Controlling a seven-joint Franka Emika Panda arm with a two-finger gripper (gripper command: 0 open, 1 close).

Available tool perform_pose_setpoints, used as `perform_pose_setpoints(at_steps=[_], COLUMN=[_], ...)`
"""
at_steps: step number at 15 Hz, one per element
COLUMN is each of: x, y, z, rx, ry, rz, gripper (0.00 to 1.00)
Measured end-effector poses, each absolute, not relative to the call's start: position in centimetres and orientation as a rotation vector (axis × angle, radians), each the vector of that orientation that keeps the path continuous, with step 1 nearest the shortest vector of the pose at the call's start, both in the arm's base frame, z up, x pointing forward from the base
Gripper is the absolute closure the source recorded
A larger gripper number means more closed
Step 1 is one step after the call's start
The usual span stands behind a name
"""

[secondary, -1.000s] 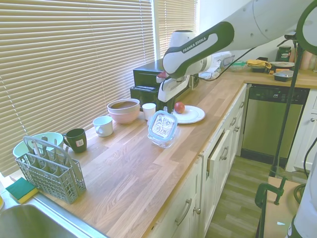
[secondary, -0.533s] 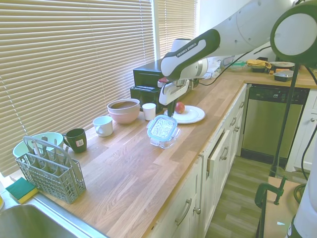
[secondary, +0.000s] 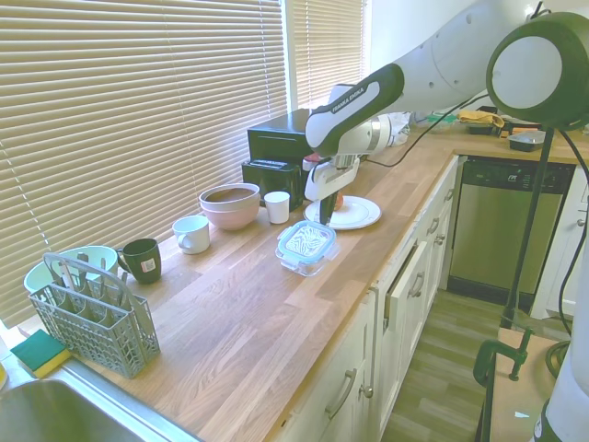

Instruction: Cover the lid of the food container

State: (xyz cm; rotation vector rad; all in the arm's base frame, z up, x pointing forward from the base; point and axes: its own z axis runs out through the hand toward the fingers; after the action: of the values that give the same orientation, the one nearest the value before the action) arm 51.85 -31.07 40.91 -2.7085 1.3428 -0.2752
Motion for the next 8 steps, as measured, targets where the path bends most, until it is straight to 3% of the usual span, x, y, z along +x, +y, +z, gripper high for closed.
perform_pose_setpoints(at_steps=[8], x=[50.9], y=[-32.3], z=[38.3], rx=[-2.675], ry=[1.357], rz=[-0.239], gripper=[1.00])
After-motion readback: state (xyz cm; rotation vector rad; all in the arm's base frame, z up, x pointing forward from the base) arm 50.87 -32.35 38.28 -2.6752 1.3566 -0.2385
